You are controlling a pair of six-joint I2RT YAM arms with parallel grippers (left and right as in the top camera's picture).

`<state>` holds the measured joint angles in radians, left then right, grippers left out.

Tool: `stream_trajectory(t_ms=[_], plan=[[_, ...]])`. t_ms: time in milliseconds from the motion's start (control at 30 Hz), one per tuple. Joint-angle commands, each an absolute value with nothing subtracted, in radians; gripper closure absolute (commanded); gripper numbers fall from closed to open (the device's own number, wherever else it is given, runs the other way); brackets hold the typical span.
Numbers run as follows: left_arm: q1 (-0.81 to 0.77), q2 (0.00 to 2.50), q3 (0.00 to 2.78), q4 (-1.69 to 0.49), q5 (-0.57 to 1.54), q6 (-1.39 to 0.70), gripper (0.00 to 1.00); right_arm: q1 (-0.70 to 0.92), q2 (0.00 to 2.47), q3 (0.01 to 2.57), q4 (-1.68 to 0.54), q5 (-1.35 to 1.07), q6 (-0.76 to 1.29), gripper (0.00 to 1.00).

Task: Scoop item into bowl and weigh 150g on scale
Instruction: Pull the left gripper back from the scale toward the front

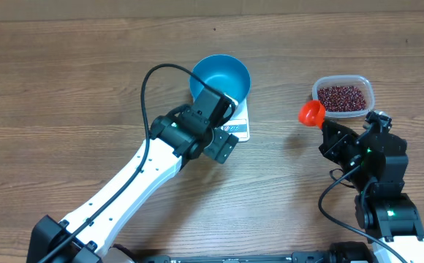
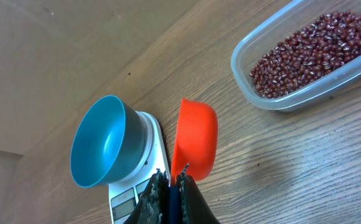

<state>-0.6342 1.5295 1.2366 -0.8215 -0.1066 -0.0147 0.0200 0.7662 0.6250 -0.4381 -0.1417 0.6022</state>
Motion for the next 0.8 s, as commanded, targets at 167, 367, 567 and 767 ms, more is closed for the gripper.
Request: stream_trajectory(t_ms=[167, 367, 567, 767], plan=[[-0.604, 1.429, 1.236, -0.881, -0.189, 0.004, 0.01, 0.017, 0.764, 0.662, -0.441, -0.135, 0.601, 0.96], [-0.589, 1.326, 1.236, -0.894, -0.176, 0.004, 0.0, 0.017, 0.764, 0.662, -0.443, -0.136, 0.601, 0.96], [-0.589, 1.229, 1.235, -0.924, -0.084, 0.029, 0.0, 0.017, 0.764, 0.662, -0.444, -0.136, 0.601, 0.96], [-0.589, 1.173, 1.234, -0.92, -0.084, 0.021, 0.0, 0.017, 0.764, 0.662, -0.444, -0.151, 0.601, 0.96]])
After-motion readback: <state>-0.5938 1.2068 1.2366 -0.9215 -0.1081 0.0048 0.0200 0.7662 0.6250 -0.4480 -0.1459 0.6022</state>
